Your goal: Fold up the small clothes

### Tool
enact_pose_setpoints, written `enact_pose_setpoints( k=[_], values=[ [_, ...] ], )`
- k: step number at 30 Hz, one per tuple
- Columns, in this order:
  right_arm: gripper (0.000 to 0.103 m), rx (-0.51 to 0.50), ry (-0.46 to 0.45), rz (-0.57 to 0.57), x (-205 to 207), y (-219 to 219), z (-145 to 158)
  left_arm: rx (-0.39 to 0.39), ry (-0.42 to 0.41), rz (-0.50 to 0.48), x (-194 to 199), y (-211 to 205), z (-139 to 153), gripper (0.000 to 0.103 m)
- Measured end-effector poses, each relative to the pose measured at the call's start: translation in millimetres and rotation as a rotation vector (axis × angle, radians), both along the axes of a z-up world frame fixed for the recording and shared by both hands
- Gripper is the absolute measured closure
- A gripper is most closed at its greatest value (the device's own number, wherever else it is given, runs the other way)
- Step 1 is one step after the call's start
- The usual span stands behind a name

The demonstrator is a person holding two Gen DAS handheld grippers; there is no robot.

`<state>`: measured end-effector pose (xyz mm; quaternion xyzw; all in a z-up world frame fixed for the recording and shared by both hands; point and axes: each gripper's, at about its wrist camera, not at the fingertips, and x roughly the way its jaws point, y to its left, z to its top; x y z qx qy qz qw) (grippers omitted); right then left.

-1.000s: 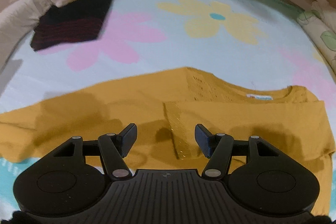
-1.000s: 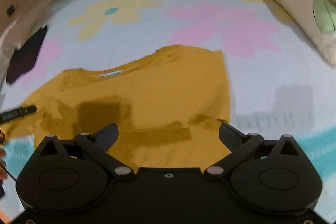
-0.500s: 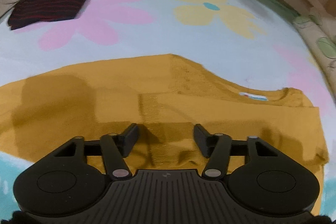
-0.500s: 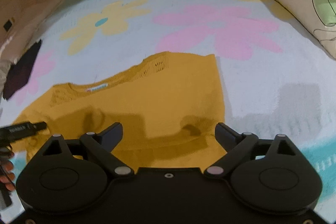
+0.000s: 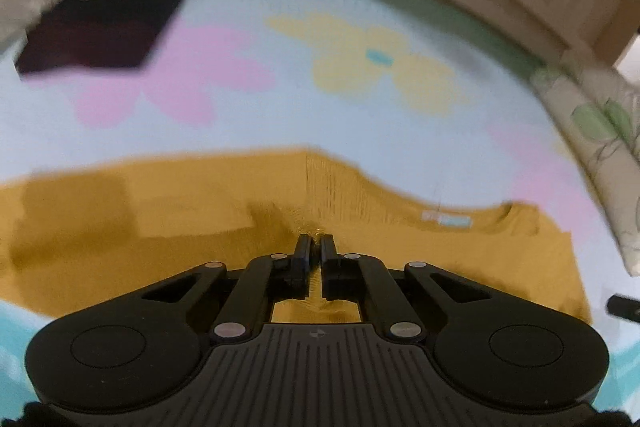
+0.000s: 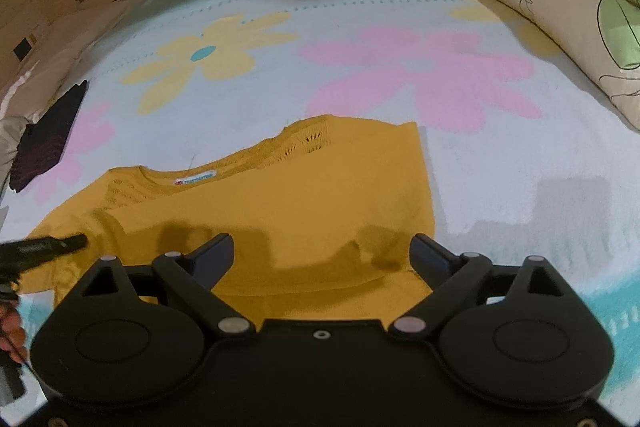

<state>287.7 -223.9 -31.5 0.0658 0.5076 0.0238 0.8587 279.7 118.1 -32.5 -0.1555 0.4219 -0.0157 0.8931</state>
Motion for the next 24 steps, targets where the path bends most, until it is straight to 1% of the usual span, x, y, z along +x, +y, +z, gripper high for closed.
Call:
enact_pose_setpoints(
  k=[2,4,7,8,9,11,14,17,18,19,21,22,24],
  values=[
    [0.008,0.002,-0.003,-0.004,0,0,1,-0.007,-0.025,0.013,-4,10,11,0.098],
    [0.008,0.004,-0.005,-0.009,0,0,1,-0.004,-0.022,0.031,-4,21,13,0.098],
    [0.008,0.002,-0.008,-0.023,2,-3,3,0.043,0.02,0.086,0,34,4,0.099],
    [0.008,0.001,-0.007,-0.029,3,-5,3,0.045,0.034,0.097,1,39,0,0.098],
    [0.008,0.001,-0.006,-0.035,3,-7,3,0.031,0.052,0.101,4,43,-6,0.099],
    [0.008,-0.005,-0.003,-0.05,5,-12,2,0.01,0.094,0.098,8,48,-17,0.098],
    [0.008,-0.022,0.008,-0.066,9,-21,-1,0.045,0.149,0.073,15,45,-29,0.097],
    [0.008,-0.006,0.029,-0.111,13,-37,-5,0.061,0.171,0.061,19,41,-36,0.094],
    [0.008,0.003,0.035,-0.124,13,-41,-7,0.061,0.169,0.063,18,41,-37,0.09],
    [0.008,0.011,0.043,-0.137,14,-47,-9,0.055,0.165,0.07,18,42,-37,0.082],
    [0.007,-0.002,0.051,-0.173,13,-55,-12,0.047,0.164,0.08,18,42,-35,0.071],
    [0.006,-0.018,0.051,-0.19,13,-58,-14,0.055,0.164,0.079,14,41,-35,0.063],
    [0.002,-0.036,0.049,-0.196,13,-60,-19,0.088,0.163,0.076,10,41,-33,0.054]
  ],
)
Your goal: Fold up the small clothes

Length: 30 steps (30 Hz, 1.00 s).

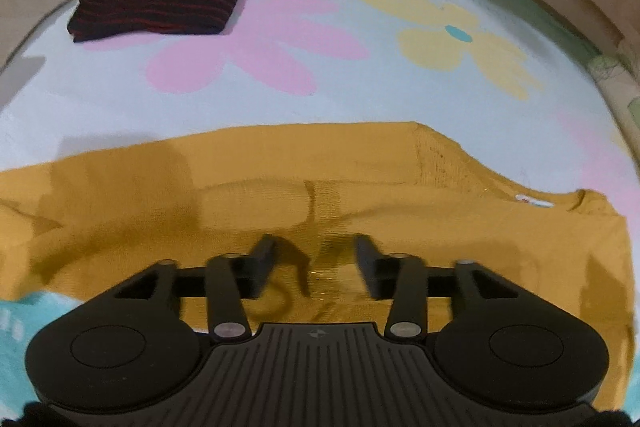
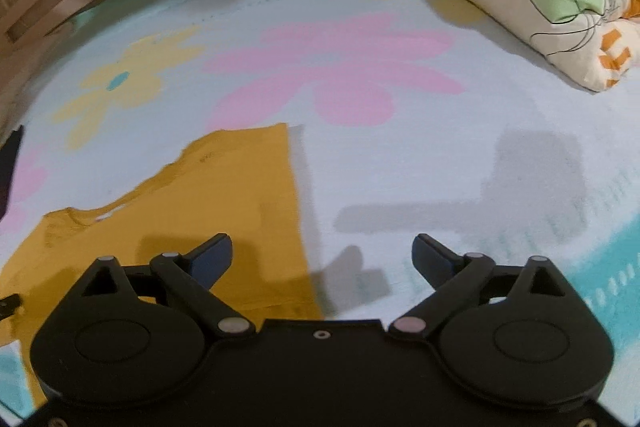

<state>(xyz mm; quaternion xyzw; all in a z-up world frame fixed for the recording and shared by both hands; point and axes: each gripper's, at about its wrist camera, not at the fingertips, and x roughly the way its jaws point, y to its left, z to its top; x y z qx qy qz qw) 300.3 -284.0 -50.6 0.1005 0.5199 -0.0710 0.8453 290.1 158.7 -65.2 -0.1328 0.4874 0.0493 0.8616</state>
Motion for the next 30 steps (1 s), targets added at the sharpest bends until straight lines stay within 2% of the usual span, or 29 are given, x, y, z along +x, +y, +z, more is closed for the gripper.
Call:
enact_pose_setpoints(
  k=[7,10,13,19,23,27,30],
  values=[
    [0.002,-0.013,0.054,0.074,5,16,-9,0.024,-0.03,0.029,-9,17,13,0.05],
    [0.002,-0.008,0.036,0.123,3,31,-1,0.042,-0.068,0.053,-19,30,26,0.039],
    [0.002,-0.019,0.034,0.184,1,48,7,0.056,-0.09,0.091,-31,50,35,0.039],
    [0.002,-0.018,0.014,0.321,-10,79,19,0.036,-0.15,0.202,-68,114,45,0.039],
    [0.0,0.015,0.004,0.359,-13,93,22,0.026,-0.15,0.311,-99,160,50,0.039],
    [0.0,0.062,-0.009,0.371,-15,98,26,0.029,-0.116,0.375,-120,191,43,0.039],
    [0.0,0.093,-0.019,0.381,-17,104,29,-0.024,-0.093,0.421,-129,209,33,0.04]
  ],
)
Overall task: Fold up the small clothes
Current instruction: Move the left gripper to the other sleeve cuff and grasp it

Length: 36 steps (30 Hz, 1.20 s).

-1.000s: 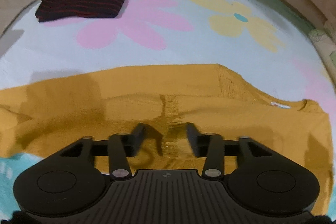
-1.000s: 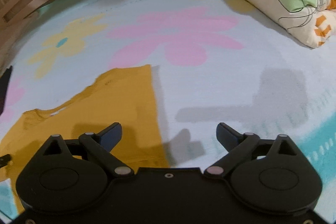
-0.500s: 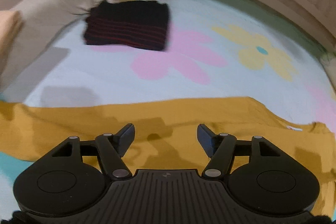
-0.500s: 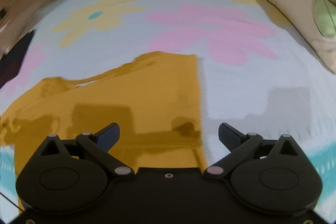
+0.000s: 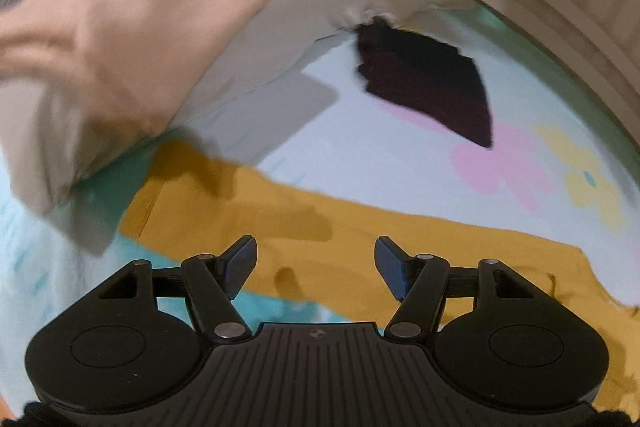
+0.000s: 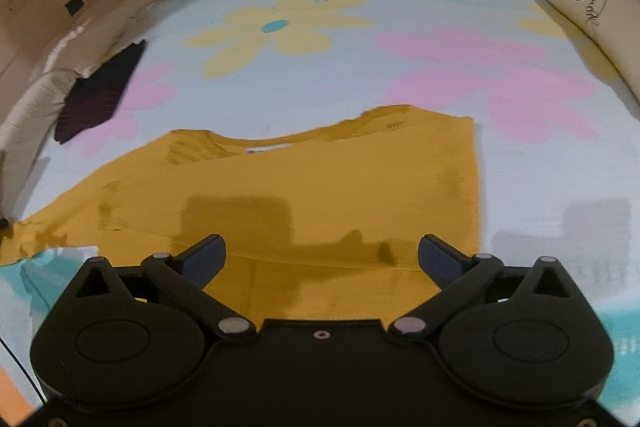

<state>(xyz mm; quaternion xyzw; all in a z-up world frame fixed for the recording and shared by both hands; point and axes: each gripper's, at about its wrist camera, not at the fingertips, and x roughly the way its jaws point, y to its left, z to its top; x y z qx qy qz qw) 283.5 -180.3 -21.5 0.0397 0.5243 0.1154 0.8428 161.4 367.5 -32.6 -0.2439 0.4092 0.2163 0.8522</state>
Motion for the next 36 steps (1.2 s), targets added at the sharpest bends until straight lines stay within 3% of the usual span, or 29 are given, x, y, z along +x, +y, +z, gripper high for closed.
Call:
enact_pose_setpoints(
  k=[3,9,13,17,18,20,21,22,27,32,36],
  values=[
    [0.0,-0.007,-0.021,0.022,-4,9,4,-0.096,0.007,0.022,0,10,-16,0.04],
    [0.0,-0.008,-0.043,0.047,-4,20,4,-0.107,0.062,0.058,2,11,-31,0.039],
    [0.0,-0.015,-0.048,0.057,-3,25,2,-0.131,0.029,0.084,0,15,-36,0.035],
    [0.0,-0.01,-0.045,0.062,-2,29,-1,-0.168,-0.059,0.152,-1,22,-41,0.032],
    [0.0,-0.008,-0.046,0.066,-3,29,-1,-0.17,-0.079,0.168,-1,23,-43,0.033],
    [0.0,-0.007,-0.05,0.073,-5,30,-1,-0.158,-0.1,0.195,1,22,-43,0.053],
    [0.0,-0.008,-0.051,0.075,-5,31,-1,-0.146,-0.089,0.194,3,21,-43,0.081],
    [0.0,-0.009,-0.053,0.074,-5,30,-1,-0.137,-0.077,0.187,6,20,-43,0.098],
    [0.0,-0.014,-0.052,0.063,-6,27,-1,-0.064,-0.155,0.122,18,-5,-15,0.098],
    [0.0,-0.021,-0.057,0.055,-6,22,1,0.015,-0.264,-0.059,40,-65,33,0.098],
    [0.0,-0.026,-0.057,0.045,-7,15,2,0.01,-0.323,-0.2,58,-126,55,0.098]
  ],
)
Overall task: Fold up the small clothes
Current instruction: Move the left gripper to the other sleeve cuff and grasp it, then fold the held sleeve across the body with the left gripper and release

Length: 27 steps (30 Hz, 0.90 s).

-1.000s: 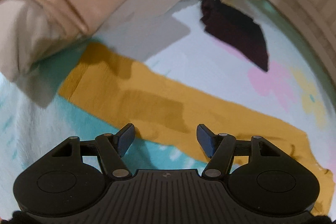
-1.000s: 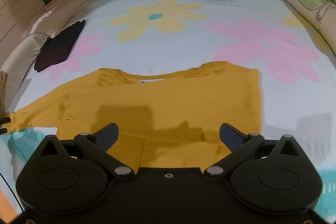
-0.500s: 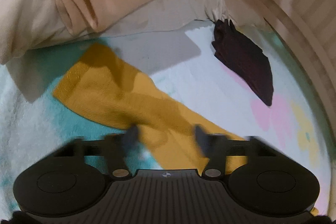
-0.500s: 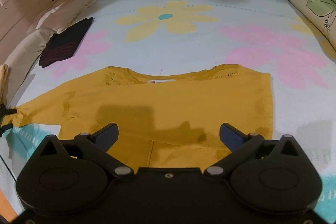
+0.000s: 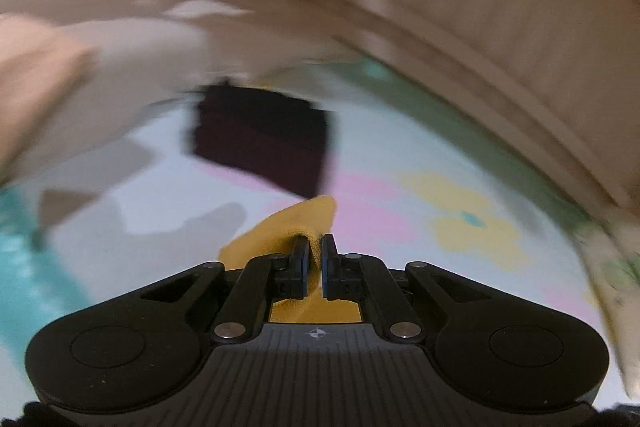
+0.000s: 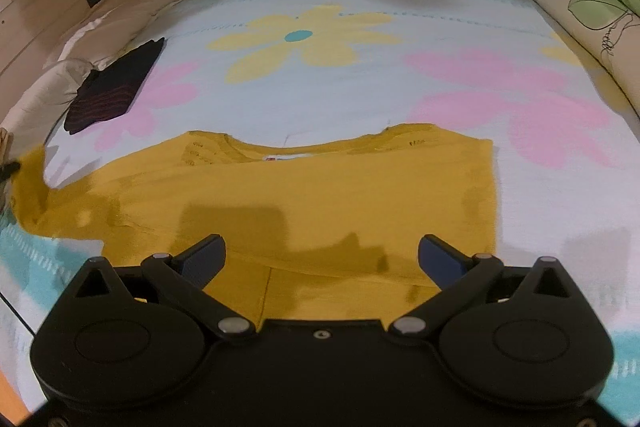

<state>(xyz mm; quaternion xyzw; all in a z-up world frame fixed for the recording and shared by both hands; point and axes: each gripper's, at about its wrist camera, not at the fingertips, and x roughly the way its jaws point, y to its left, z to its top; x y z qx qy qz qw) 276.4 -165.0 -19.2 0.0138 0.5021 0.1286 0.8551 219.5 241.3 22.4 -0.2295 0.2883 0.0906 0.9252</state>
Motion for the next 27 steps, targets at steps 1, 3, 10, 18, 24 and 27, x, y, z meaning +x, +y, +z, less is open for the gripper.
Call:
enact_pose_setpoints(
  k=[1,3,10,18,24,27],
  values=[
    [0.0,-0.003,0.001,-0.003,0,-2,0,0.011,-0.009,-0.039,4,-16,4,0.098],
    [0.0,-0.006,0.005,-0.011,-1,-7,-1,0.035,-0.02,-0.115,13,-51,9,0.098],
    [0.0,-0.002,0.013,-0.052,-2,-28,-2,0.009,0.028,-0.346,34,-151,-13,0.098],
    [0.0,0.025,0.024,-0.099,2,-43,-3,-0.059,0.086,-0.521,46,-183,-40,0.072],
    [0.0,0.003,0.013,-0.084,4,-36,-1,0.012,0.058,-0.481,37,-163,-30,0.071],
    [0.001,-0.011,-0.008,-0.085,2,-29,1,0.065,0.202,-0.4,49,-150,-41,0.071]
  ],
)
